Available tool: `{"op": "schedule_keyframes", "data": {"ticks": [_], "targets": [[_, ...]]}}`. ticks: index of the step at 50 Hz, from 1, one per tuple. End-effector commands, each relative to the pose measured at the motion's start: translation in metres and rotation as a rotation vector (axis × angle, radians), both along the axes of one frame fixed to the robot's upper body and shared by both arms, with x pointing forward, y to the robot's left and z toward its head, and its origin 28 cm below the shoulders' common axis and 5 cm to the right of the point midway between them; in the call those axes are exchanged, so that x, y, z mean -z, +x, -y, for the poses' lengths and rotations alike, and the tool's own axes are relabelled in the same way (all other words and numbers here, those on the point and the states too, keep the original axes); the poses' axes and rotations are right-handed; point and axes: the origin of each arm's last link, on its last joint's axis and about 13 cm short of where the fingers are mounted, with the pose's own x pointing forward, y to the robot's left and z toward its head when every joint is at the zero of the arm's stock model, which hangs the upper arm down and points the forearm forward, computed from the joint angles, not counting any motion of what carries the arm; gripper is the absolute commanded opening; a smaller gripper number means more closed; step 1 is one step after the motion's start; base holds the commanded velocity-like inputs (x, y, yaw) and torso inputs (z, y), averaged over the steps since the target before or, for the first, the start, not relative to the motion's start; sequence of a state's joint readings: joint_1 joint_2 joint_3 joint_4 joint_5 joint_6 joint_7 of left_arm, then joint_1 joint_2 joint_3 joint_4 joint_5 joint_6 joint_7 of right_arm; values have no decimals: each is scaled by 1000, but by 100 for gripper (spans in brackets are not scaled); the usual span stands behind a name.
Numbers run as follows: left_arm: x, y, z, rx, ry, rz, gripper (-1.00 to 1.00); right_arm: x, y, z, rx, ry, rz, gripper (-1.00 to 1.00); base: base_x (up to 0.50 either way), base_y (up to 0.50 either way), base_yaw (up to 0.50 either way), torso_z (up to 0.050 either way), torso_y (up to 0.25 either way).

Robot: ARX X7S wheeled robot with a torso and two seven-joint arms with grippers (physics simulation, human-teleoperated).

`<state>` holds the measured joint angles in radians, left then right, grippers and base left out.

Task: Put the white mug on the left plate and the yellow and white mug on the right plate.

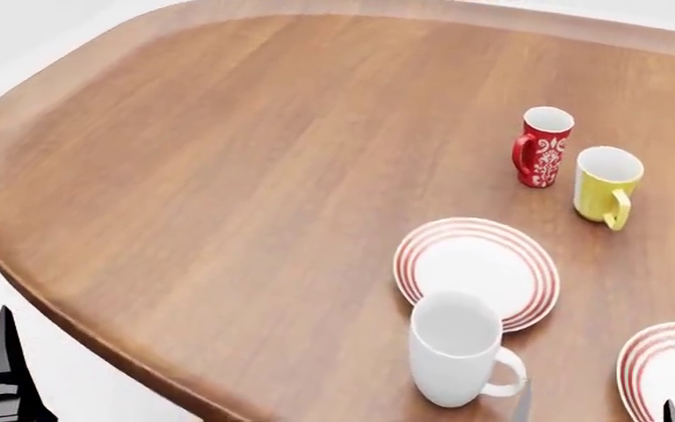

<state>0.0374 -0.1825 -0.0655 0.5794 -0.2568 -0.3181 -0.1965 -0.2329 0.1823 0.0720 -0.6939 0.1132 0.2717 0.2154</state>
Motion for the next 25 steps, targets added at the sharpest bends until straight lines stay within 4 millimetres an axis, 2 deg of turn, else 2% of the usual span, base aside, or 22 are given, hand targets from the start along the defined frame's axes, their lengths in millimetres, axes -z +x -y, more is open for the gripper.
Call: {"op": "schedule_keyframes", "data": {"ticks": [1,7,13,18,25], "targets": [[0,0,0,0,3,-2,100,-2,-2,-1,-5,-5,8,100,0,0,500,0,0],[0,0,0,-1,2,1,100,-5,-4,0,13,5,34,100,0,0,500,0,0],[-1,1,-1,-7,-4,2,100,-8,-4,-1,-42,79,86,100,-6,12,0,0,0],[1,-7,4,-6,0,2,100,-7,-12,3,-45,81,107,100,205,-456,0,0,0],[-3,-8,2,-7,-6,5,100,-8,-24,8,-59,90,121,100,205,-456,0,0,0]]}}
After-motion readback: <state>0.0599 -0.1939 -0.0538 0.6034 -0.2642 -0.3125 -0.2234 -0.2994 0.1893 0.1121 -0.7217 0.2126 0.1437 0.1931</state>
